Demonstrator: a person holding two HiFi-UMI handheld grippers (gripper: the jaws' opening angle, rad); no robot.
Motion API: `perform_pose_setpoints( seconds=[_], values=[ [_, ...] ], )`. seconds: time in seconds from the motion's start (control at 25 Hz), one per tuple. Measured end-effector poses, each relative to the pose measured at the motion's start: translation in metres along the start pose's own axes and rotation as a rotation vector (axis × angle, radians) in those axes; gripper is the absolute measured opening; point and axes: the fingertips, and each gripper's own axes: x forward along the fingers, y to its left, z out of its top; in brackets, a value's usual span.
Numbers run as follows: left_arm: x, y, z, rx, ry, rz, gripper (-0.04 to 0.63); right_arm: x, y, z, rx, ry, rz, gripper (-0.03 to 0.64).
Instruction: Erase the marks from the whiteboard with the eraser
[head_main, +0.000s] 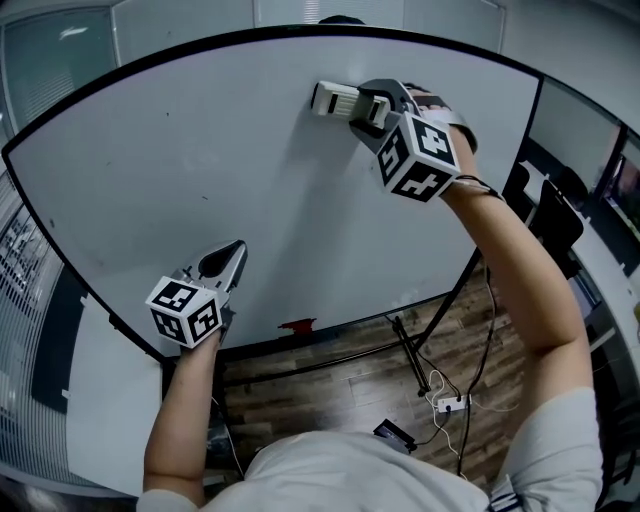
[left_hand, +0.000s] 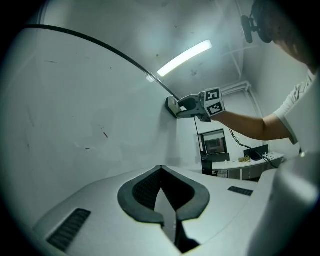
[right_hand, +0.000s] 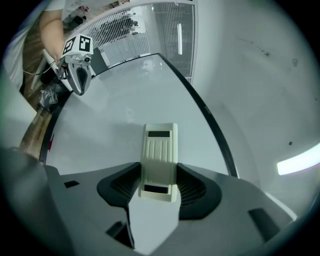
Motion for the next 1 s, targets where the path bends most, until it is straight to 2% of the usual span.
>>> perform_pose_setpoints(
  seconds=[0.24, 0.56, 0.72, 1.0],
  values=[
    [-0.004, -0.003, -0.008, -0.026, -0.017, -0.007, 0.008, 0.005, 0.067, -0.002, -0.019, 0.012, 0.072, 0.233],
    [-0.011, 0.001, -0.040, -0.077, 0.004, 0.020, 0.008, 0.023, 0.201, 0.016, -0.010, -0.010, 0.211, 0.233],
    [-0.019, 0.003, -0.061, -0.070, 0.024, 0.038, 0.008, 0.033, 0.270, 0.031, -0.002, -0.038, 0.290, 0.233],
    [-0.038, 0.014, -0.096, -0.117, 0.049, 0.060, 0.008, 0.049, 0.402, 0.051, -0.104, -0.059, 0.422, 0.233]
  ],
)
